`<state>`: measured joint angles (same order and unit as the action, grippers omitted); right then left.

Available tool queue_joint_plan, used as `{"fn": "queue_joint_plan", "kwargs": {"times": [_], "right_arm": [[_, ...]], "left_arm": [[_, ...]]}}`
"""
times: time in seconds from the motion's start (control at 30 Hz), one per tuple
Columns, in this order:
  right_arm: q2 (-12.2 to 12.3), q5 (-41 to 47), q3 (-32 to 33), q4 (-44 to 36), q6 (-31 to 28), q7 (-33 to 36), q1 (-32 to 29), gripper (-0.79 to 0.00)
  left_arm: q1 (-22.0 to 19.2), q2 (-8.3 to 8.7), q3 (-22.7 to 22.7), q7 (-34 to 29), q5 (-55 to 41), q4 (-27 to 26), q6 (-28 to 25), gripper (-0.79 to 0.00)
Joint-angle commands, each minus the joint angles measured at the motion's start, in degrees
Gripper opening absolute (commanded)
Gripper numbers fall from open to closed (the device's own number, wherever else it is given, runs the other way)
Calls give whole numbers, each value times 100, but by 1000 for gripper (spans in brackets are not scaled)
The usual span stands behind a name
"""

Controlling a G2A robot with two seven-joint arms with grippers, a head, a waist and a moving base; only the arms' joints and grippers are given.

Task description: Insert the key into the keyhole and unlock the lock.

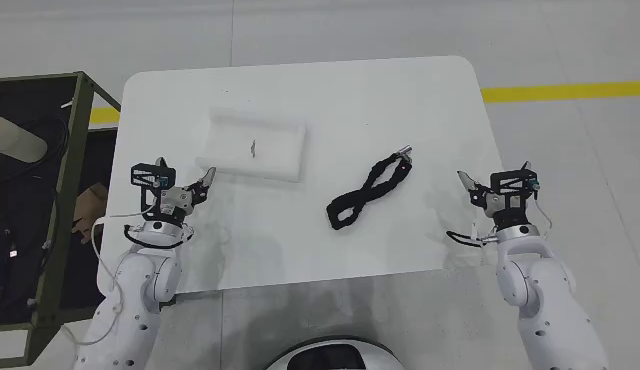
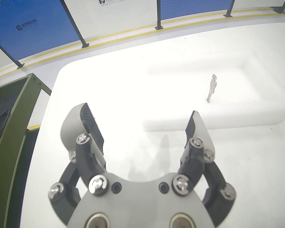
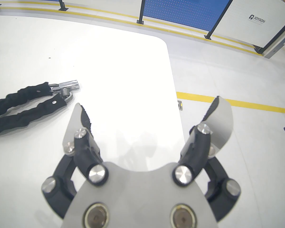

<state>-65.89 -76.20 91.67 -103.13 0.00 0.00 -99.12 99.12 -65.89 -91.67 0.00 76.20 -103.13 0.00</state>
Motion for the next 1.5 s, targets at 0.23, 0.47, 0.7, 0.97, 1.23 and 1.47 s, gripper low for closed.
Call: {"fn": "queue_joint_plan", "kwargs": {"times": [0.23,0.47,0.7,0.97,1.23,1.47], "right_arm": [[0,0,0,0,0,0,0,0],[0,0,0,0,0,0,0,0],[0,0,0,0,0,0,0,0],[0,0,0,0,0,0,0,0],[0,0,0,0,0,0,0,0],[0,0,0,0,0,0,0,0]], "left_arm": [[-1228,60,-410,-1817,-1053,-236,-625,0],[-4046,140,-93,-5915,-3439,957,-881,0],[-6720,-104,1761,-8753,-4046,4179,-140,0],[-7094,-293,2395,-8658,-4119,4916,-419,0],[-6869,-293,2460,-8522,-4044,4676,-531,0],[-6575,-285,2802,-8800,-3333,3505,-455,0]]}}
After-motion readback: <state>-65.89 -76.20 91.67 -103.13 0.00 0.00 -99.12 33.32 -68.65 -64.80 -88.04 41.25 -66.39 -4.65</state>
